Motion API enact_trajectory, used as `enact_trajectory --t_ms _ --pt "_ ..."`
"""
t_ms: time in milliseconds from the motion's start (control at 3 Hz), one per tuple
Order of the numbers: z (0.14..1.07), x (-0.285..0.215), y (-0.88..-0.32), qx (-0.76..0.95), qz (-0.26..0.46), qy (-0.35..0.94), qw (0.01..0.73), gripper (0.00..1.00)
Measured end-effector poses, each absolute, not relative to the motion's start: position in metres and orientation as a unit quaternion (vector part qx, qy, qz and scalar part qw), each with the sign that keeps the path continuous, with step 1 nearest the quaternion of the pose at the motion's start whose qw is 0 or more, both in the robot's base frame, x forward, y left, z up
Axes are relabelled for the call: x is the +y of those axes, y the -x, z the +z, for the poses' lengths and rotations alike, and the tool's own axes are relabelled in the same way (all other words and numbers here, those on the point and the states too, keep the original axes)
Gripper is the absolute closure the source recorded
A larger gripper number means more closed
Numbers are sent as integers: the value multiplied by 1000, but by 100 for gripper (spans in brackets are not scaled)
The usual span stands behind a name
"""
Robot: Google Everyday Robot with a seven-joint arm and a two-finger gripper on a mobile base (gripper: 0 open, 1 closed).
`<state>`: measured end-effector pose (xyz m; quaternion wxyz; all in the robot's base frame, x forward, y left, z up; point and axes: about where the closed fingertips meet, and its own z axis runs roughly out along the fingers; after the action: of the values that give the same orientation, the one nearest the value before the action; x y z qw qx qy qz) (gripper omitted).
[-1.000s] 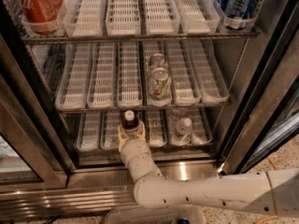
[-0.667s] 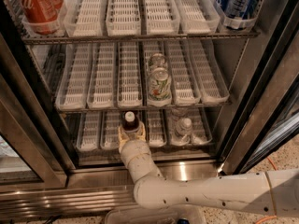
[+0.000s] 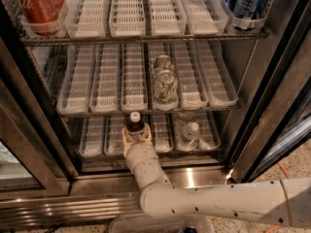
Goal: Pick blue plastic bottle from bottom shelf of fridge
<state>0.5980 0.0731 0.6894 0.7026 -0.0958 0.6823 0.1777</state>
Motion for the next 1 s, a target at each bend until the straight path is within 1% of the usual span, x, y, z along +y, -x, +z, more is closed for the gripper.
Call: enact_trajectory --t_ms 1000 --pt "686 72 -597 678 179 96 707 100"
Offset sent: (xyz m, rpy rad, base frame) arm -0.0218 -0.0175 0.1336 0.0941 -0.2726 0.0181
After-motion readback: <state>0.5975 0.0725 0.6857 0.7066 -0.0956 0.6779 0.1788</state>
